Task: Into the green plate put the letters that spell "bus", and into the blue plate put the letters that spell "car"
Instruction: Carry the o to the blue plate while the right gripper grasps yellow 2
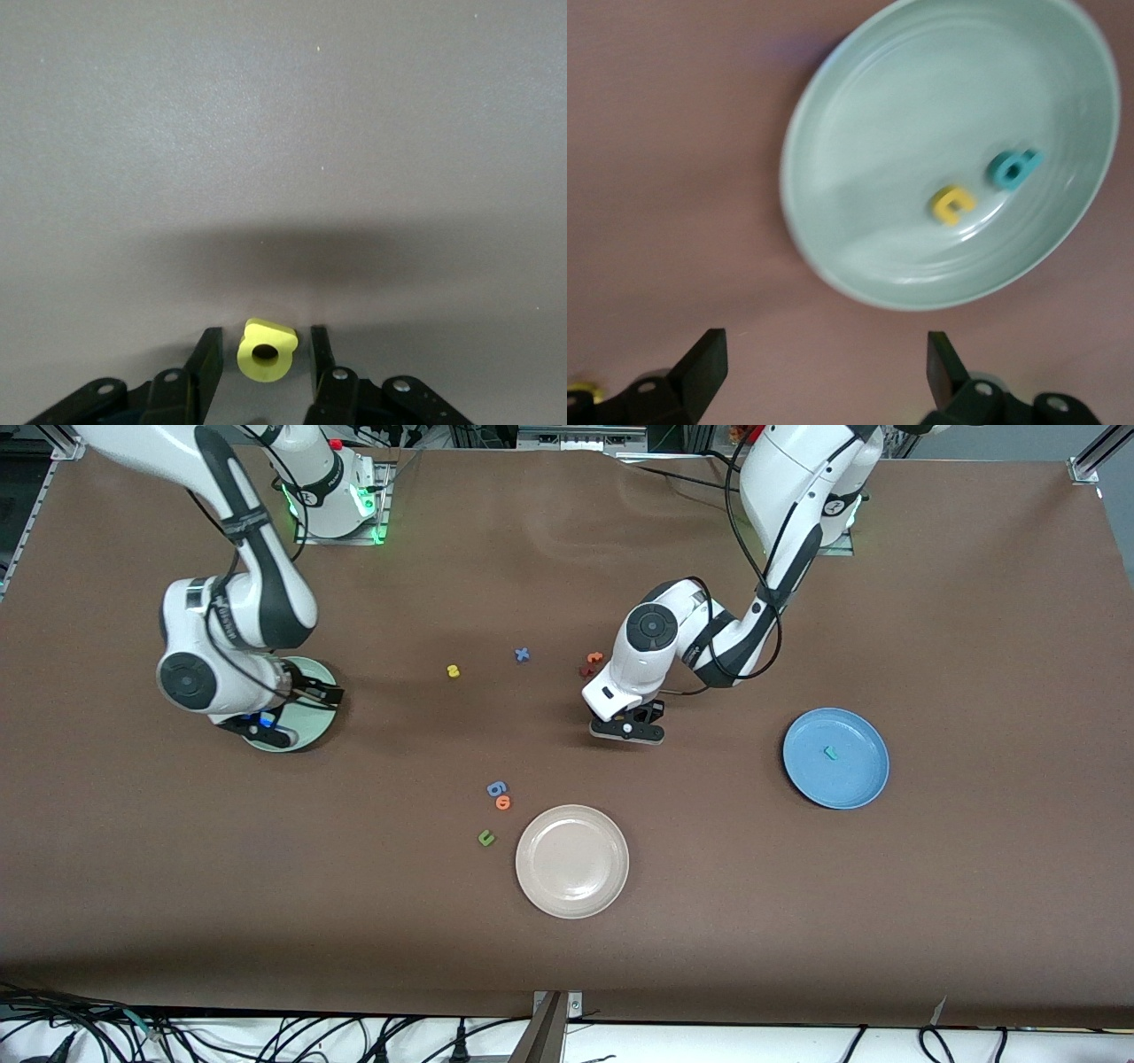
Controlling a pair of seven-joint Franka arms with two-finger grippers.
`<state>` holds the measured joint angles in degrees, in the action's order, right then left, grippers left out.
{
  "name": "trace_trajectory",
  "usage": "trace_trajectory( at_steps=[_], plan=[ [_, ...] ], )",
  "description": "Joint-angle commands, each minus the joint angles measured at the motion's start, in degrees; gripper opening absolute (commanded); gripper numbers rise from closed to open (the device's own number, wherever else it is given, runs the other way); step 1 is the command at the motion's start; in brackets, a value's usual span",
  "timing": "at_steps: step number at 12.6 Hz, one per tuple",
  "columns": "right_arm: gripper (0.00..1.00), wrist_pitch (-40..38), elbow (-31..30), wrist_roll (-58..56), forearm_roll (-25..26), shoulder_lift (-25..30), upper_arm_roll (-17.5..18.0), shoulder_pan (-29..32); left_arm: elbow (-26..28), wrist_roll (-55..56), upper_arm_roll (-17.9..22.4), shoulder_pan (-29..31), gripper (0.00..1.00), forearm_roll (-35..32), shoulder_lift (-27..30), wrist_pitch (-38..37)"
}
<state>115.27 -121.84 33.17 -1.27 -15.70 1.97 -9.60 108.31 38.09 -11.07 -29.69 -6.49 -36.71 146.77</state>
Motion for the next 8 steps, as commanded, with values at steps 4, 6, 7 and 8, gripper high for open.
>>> trace_trajectory(
  at_steps=[4,6,7,8],
  plan=[
    [0.99,6.1,-1.03,21.99,-0.04,0.76,14.18,0.19,-2.05,2.78,0.96,-1.5,0.3,-2.12,-1.61,-0.52],
    [0.99,7.95,-1.99,28.32,-0.04,-0.03,17.09,0.19,-2.05,3.39,0.96,-1.51,0.26,-2.12,-1.69,-0.52],
    [0.99,10.13,-2.95,31.57,-0.13,-0.38,18.15,0.19,-2.05,3.48,0.96,-1.51,0.25,-2.3,-1.61,-0.61],
    [0.99,13.2,-4.7,34.48,-0.13,-0.47,19.2,0.19,-1.97,3.66,0.96,-1.51,0.25,-2.82,-1.61,-0.7]
  ],
)
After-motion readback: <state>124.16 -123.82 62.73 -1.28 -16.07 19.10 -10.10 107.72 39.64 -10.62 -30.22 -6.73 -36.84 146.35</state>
